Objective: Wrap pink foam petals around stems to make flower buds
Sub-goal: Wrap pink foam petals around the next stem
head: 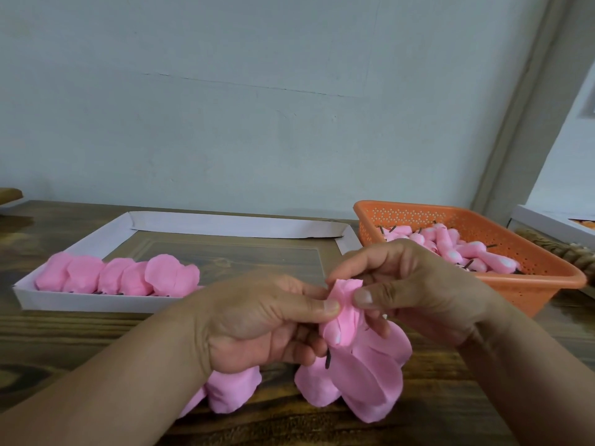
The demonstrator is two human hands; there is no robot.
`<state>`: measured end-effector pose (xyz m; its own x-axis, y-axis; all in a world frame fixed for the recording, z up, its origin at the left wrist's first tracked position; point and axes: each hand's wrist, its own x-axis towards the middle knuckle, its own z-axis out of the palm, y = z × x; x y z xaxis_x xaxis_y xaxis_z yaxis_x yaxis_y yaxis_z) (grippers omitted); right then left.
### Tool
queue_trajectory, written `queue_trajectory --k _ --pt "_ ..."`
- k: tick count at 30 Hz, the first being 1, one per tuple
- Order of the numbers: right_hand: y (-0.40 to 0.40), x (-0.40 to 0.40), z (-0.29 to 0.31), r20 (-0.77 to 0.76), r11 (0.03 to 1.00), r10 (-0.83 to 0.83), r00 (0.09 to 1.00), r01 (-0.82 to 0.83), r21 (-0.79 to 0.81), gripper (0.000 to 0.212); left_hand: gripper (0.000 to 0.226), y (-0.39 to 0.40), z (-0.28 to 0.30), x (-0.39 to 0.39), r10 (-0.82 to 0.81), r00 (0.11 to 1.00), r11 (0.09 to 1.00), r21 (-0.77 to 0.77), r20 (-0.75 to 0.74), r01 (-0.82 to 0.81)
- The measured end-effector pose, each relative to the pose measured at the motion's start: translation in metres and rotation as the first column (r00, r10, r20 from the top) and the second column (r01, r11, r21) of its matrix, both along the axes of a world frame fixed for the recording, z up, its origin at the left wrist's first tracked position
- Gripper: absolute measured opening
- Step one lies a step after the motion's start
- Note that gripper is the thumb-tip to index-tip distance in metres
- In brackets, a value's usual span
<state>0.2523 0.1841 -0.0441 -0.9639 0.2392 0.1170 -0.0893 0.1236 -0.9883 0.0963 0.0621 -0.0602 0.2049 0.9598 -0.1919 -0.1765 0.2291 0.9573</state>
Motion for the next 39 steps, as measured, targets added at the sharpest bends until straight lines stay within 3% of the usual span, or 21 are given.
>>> queue_trajectory --k 4,11,17,22,24,26,29,31,33,35,37,39 --pt "-0.002 -0.004 -0.001 -0.007 0.993 -0.105 0.994 0.105 0.054 0.008 0.013 0.000 -0.002 0.005 0.024 0.999 1.000 0.009 -0.031 -0.024" --pt "0.000 -0.006 -0.004 -0.077 0.976 -0.204 0.976 0.209 0.054 0.006 0.020 0.001 -0.003 0.008 0.097 0.989 0.994 0.067 -0.115 -0.090" --pt "-0.003 -0.005 0.000 -0.101 0.974 -0.223 0.970 0.224 0.004 0.006 0.020 0.003 -0.002 0.010 0.071 0.993 0.996 0.056 0.095 -0.077" --pt "0.005 -0.004 0.002 -0.339 0.898 -0.409 0.847 0.440 0.016 0.013 0.023 0.004 0.006 0.008 0.212 0.935 0.975 0.006 0.283 -0.223" --pt "0.008 0.001 0.004 -0.421 0.909 -0.330 0.845 0.405 0.099 0.035 0.024 0.005 0.009 0.007 0.294 0.908 0.951 0.005 0.300 -0.309" --pt "0.007 0.006 0.007 -0.358 0.913 -0.177 0.917 0.289 0.287 0.044 0.023 0.007 0.010 0.006 0.371 0.876 0.919 0.010 0.309 -0.393" --pt "0.002 0.007 0.008 -0.040 0.882 -0.057 0.998 0.069 0.467 0.031 0.024 0.010 0.011 0.005 0.434 0.855 0.886 0.036 0.285 -0.462" --pt "-0.003 0.004 0.005 0.059 0.842 -0.059 0.997 0.018 0.539 0.013 0.028 0.012 0.011 0.003 0.467 0.834 0.867 0.035 0.292 -0.498" --pt "-0.005 0.000 0.002 0.038 0.872 -0.086 0.996 0.057 0.487 0.009 0.027 0.013 0.010 0.002 0.486 0.823 0.854 0.041 0.292 -0.519" --pt "-0.004 -0.001 0.001 -0.031 0.934 -0.126 0.992 0.129 0.333 0.017 0.023 0.012 0.011 0.001 0.485 0.832 0.854 0.059 0.271 -0.517" --pt "-0.004 0.000 0.003 -0.086 0.971 -0.050 0.995 0.068 0.228 0.039 0.018 0.011 0.011 0.000 0.477 0.847 0.860 0.074 0.234 -0.505" --pt "-0.007 0.000 0.002 -0.099 0.972 0.043 0.994 -0.019 0.234 0.056 0.014 0.011 0.010 -0.001 0.484 0.845 0.859 0.062 0.229 -0.509"
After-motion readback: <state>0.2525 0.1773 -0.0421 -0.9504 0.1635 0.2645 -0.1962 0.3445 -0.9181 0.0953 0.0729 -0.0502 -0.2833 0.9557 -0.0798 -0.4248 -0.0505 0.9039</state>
